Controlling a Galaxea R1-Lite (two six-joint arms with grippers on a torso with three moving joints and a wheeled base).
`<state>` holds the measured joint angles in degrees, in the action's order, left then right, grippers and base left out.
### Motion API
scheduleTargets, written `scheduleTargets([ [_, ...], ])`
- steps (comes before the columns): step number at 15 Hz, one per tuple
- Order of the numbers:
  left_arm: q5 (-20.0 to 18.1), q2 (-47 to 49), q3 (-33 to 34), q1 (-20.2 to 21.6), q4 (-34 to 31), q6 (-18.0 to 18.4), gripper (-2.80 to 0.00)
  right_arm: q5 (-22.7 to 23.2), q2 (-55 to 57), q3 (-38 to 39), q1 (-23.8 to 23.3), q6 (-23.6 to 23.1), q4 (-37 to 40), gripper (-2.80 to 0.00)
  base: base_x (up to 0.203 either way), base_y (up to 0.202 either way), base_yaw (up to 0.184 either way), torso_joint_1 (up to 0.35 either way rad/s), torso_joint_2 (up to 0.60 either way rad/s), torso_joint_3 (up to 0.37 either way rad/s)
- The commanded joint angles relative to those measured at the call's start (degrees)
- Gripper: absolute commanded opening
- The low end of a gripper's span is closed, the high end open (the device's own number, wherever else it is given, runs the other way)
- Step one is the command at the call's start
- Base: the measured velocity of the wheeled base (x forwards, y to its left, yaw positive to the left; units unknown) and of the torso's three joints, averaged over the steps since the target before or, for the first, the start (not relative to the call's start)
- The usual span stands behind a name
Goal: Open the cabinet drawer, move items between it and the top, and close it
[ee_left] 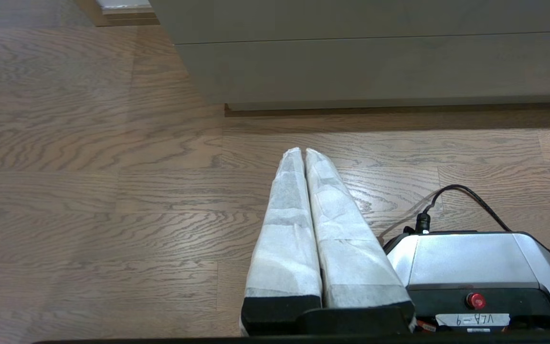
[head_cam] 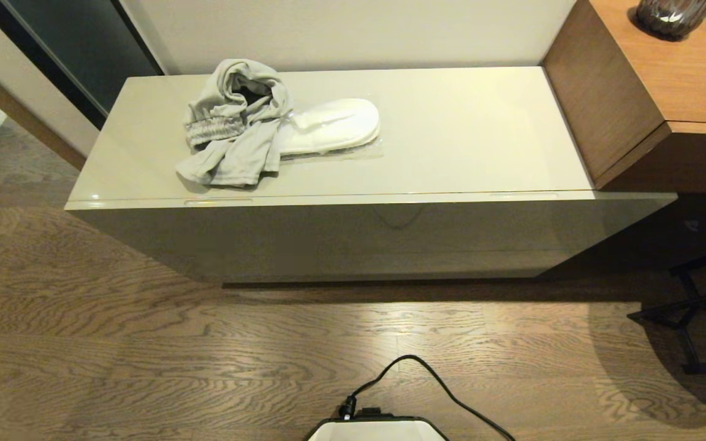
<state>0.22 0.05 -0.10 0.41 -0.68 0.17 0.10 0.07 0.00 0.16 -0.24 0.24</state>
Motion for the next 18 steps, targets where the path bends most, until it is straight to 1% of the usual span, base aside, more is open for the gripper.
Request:
scheduleTargets([
  [1,0.0,0.2,0.0,0.0,0.0,0.0,-2.8,0.0,0.1,0.1,0.0,0.0,0.0,-2.8,0.0,0.0,0.0,0.0,0.0,0.0],
  [18,0.0,0.3,0.0,0.0,0.0,0.0,-2.8,0.2,0.1,0.1,0.0,-0.1,0.0,-2.8,0.0,0.0,0.0,0.0,0.0,0.0],
])
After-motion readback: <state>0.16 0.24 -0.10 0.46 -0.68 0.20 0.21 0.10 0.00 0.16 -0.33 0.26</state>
